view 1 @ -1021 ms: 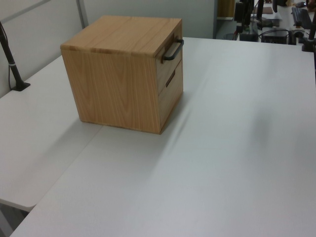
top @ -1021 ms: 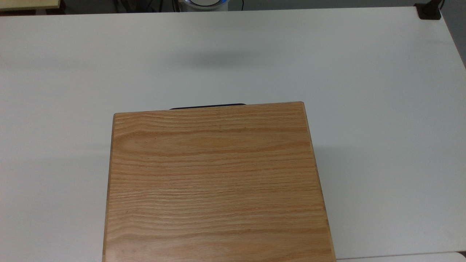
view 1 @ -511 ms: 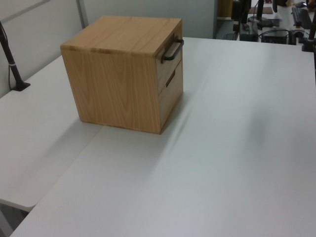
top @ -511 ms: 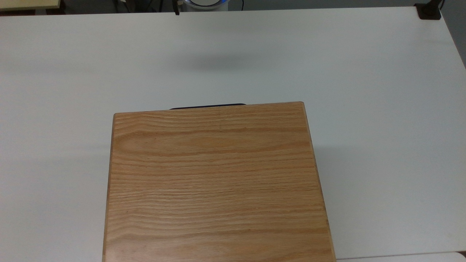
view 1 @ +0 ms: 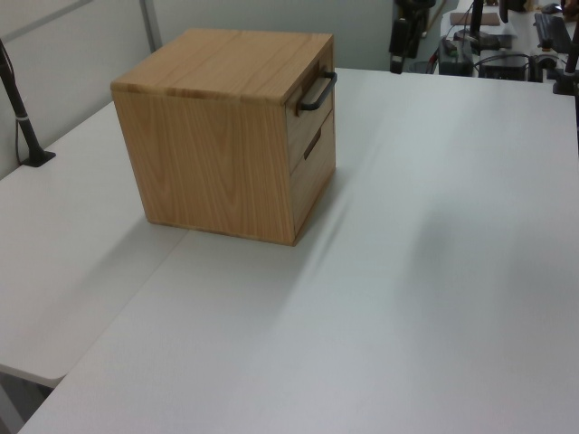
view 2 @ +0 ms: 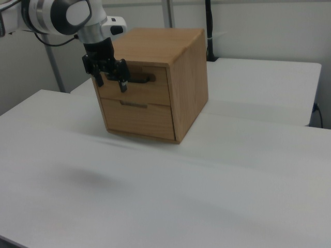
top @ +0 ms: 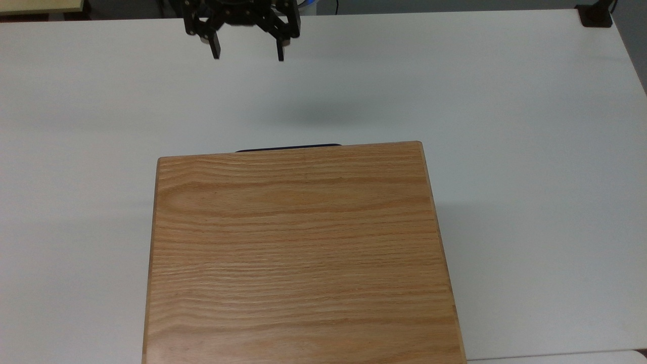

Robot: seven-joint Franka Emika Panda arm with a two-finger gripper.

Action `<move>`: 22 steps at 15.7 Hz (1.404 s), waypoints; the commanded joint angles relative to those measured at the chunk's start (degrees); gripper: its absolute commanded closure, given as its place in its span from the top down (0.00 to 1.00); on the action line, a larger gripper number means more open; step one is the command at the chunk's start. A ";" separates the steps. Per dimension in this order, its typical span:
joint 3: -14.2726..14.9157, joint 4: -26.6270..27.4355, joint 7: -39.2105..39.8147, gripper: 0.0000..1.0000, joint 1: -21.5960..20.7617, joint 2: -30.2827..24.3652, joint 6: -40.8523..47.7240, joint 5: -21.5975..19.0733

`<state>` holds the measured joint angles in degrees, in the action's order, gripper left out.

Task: Open the drawer by sliding it
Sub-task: 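Lower the gripper to the dark handle of the upper drawer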

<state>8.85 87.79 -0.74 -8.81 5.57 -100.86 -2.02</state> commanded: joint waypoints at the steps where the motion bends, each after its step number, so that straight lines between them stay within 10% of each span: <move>1: 0.11 -1.04 -6.78 1.00 -0.33 1.99 -6.00 -4.04; 12: -0.76 -0.51 -66.64 1.00 -0.95 4.36 -18.40 -4.57; 19: -1.12 0.10 -74.93 0.81 -2.18 8.05 -25.60 -5.63; 22: -1.29 0.19 -74.85 0.54 -2.53 9.46 -27.36 -5.45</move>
<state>7.36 87.83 -74.65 -10.54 14.33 -125.74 -6.64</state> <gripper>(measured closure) 0.291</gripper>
